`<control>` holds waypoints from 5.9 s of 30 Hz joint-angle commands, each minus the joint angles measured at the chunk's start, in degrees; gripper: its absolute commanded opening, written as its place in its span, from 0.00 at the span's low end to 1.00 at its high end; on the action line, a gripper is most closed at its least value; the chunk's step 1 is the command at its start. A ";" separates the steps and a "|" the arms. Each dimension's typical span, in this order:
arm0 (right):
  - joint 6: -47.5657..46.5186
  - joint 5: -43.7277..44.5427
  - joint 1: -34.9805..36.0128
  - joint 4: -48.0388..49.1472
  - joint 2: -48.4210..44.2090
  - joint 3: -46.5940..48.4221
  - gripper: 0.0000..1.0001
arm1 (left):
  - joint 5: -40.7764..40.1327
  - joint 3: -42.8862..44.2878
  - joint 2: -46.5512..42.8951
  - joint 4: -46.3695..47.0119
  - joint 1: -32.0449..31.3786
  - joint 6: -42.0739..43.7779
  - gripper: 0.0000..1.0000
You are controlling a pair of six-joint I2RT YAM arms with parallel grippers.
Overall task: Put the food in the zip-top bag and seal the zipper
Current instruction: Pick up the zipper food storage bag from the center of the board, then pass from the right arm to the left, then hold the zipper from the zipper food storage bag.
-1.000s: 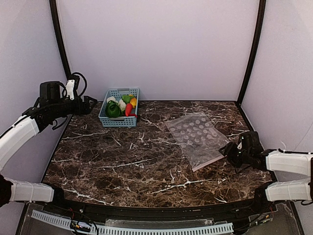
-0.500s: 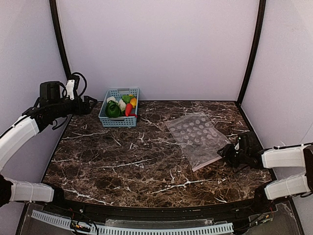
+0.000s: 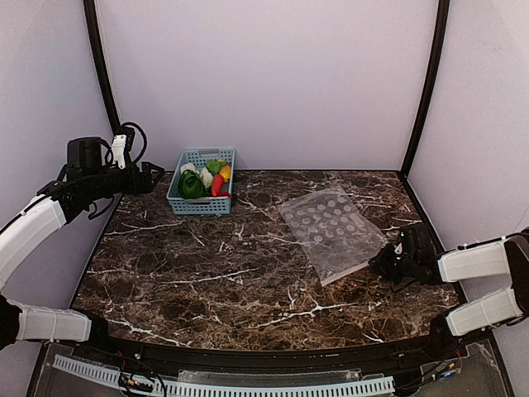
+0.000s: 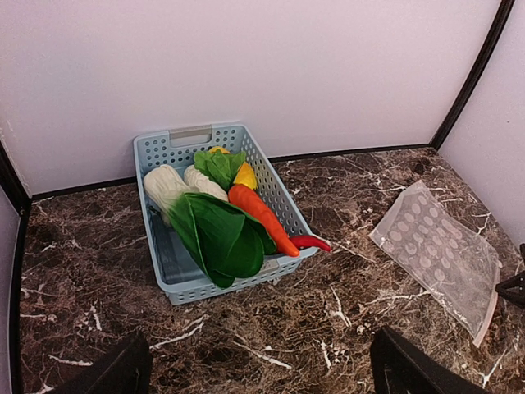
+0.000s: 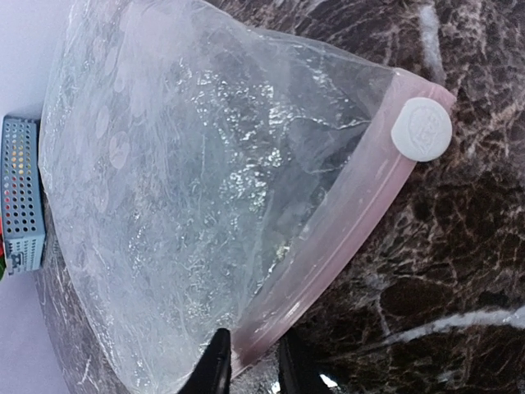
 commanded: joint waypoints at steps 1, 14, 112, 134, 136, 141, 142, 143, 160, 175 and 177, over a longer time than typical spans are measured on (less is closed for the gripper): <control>0.08 1.37 0.33 2.22 1.42 0.25 0.12 | 0.26 0.44 -0.09 -0.81 -0.26 -0.01 0.93; -6.26 8.81 0.06 -4.62 -2.99 3.38 0.00 | 0.01 0.48 -0.08 -0.99 -0.24 0.34 0.93; -47.38 -12.38 38.60 -21.07 -3.43 48.34 0.61 | 40.18 6.71 14.78 10.45 -31.44 3.78 0.01; -49.64 -2.11 43.74 -15.87 5.22 52.57 0.41 | 38.59 6.64 14.42 7.71 -31.45 5.52 0.01; -49.81 -2.13 43.63 -15.88 5.44 52.74 0.38 | 38.66 6.64 14.50 7.71 -31.41 5.52 0.01; -50.12 -2.10 43.72 -15.81 5.65 52.84 0.32 | 38.67 6.64 14.60 7.64 -31.44 5.52 0.01; -50.11 -2.14 43.73 -15.71 5.70 52.84 0.31 | 38.68 6.64 14.60 7.63 -31.42 5.52 0.01; -50.13 -2.08 43.70 -15.66 5.83 52.95 0.31 | 38.68 6.64 14.60 7.58 -31.43 5.52 0.01; -50.11 -3.48 43.66 -15.07 7.24 53.43 0.26 | 38.69 6.75 14.86 7.34 -31.48 5.60 0.01; -50.26 -3.14 43.71 -14.52 7.57 53.65 0.26 | 38.86 6.77 15.21 7.27 -31.46 5.60 0.01; -50.27 -3.12 43.71 -14.14 7.39 53.42 0.26 | 38.85 6.73 15.23 7.27 -31.51 5.60 0.01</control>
